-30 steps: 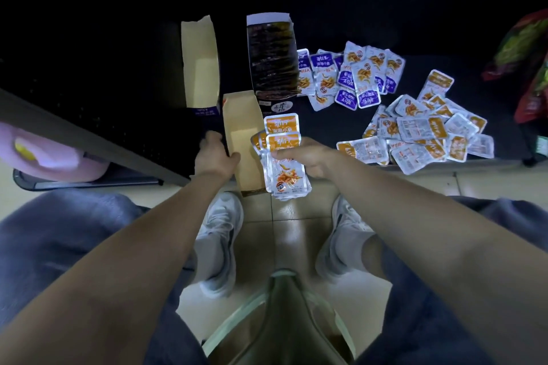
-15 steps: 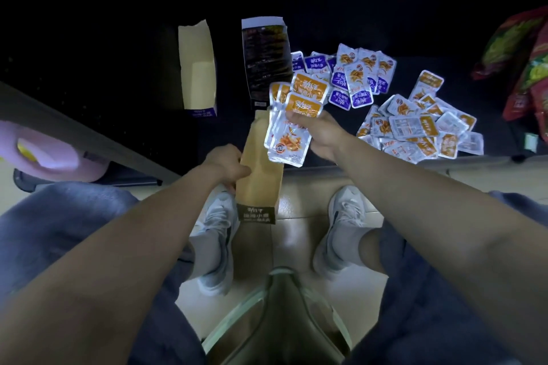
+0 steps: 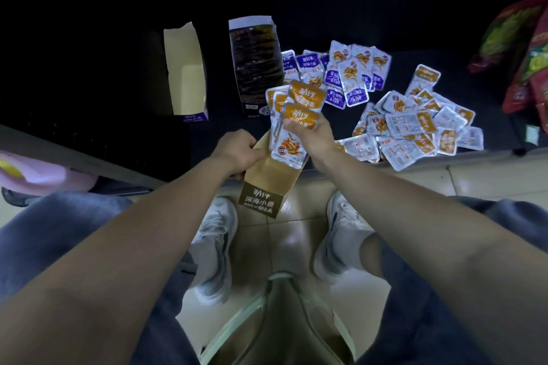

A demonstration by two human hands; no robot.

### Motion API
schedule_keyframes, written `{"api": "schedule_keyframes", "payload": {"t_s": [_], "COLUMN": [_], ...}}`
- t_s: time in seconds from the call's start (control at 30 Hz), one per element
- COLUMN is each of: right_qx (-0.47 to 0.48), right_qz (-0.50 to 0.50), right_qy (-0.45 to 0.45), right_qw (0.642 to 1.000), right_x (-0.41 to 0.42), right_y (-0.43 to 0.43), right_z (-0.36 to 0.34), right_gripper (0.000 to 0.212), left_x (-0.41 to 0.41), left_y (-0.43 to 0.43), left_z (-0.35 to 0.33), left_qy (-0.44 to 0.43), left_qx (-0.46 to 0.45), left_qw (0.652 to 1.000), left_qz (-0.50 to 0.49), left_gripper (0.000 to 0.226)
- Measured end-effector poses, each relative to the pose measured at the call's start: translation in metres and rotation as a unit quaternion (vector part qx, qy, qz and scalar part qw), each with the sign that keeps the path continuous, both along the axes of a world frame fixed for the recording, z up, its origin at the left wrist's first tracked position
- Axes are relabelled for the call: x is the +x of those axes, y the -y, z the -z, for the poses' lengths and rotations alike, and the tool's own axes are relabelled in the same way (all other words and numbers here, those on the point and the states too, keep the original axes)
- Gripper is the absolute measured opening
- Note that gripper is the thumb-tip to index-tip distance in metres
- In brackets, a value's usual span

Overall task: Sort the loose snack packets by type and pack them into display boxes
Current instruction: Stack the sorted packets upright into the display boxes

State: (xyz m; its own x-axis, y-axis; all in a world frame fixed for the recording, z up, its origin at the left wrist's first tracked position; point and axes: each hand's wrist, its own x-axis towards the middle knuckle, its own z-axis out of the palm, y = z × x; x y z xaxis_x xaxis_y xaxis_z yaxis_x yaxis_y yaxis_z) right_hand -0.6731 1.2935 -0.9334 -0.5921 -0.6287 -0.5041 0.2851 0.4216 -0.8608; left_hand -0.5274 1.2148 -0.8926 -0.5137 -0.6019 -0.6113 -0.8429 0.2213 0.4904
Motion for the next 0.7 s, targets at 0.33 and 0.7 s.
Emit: {"api": "schedule_keyframes", "payload": {"t_s": [0.33, 0.7], "right_qx": [0.102, 0.077], "right_qz": [-0.095, -0.247], "right_qy": [0.003, -0.081], "right_qw": [0.990, 0.963], "right_x": [-0.015, -0.038], "right_y": [-0.007, -0.012], "right_z": [0.023, 0.019], "right_gripper": [0.038, 0.060], "left_x": [-0.007, -0.024], "left_y": [-0.003, -0.005], "left_z": [0.020, 0.033], "left_qy": [-0.032, -0.107], "left_qx": [0.023, 0.184], "left_qw": [0.999, 0.972], "left_qz": [0.001, -0.102], "left_gripper": [0.033, 0.083]}}
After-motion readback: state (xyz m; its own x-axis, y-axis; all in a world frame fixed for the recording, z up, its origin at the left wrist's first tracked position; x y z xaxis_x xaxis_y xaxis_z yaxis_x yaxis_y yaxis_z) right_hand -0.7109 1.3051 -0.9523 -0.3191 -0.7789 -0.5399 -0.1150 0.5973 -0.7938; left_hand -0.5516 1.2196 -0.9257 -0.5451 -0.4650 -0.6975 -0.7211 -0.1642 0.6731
